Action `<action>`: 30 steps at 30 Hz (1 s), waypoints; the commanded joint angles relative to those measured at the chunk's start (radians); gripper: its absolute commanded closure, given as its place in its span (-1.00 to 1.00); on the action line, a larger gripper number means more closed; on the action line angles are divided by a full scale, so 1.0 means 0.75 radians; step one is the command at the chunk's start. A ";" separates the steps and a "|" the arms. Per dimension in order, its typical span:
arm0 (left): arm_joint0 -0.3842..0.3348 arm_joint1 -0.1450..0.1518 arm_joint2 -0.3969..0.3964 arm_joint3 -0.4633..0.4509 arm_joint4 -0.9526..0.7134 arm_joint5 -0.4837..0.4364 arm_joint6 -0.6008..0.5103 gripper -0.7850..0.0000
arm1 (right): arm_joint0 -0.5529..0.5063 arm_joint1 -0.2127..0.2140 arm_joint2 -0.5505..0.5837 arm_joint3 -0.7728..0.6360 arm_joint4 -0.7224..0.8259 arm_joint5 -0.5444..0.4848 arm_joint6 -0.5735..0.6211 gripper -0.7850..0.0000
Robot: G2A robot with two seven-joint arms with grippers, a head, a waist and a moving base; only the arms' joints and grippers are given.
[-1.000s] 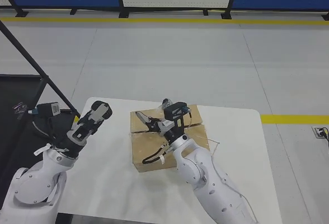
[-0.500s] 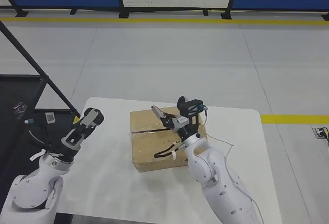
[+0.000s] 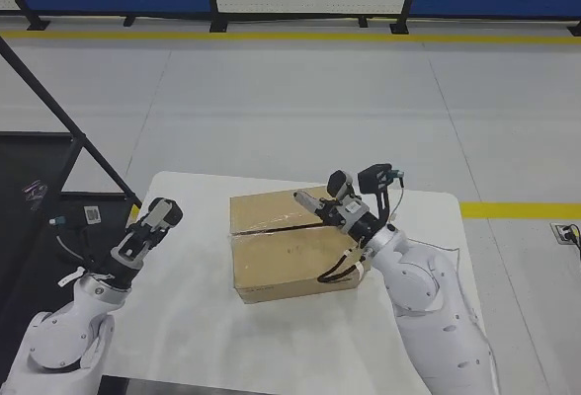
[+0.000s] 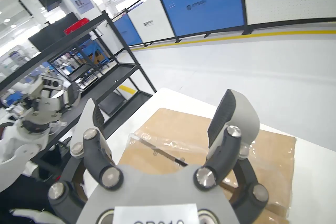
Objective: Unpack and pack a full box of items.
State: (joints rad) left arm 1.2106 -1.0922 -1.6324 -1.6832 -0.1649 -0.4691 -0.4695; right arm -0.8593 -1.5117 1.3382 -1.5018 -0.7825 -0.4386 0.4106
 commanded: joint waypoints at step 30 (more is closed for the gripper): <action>0.045 -0.012 0.080 -0.029 0.211 -0.002 0.131 -1.00 | 0.086 0.089 0.104 0.046 -0.758 -0.110 0.322 -1.00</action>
State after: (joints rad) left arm 1.2445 -1.1012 -1.5727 -1.7053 -0.0063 -0.4707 -0.3716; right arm -0.7946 -1.4451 1.4161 -1.4664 -1.3500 -0.5225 0.6534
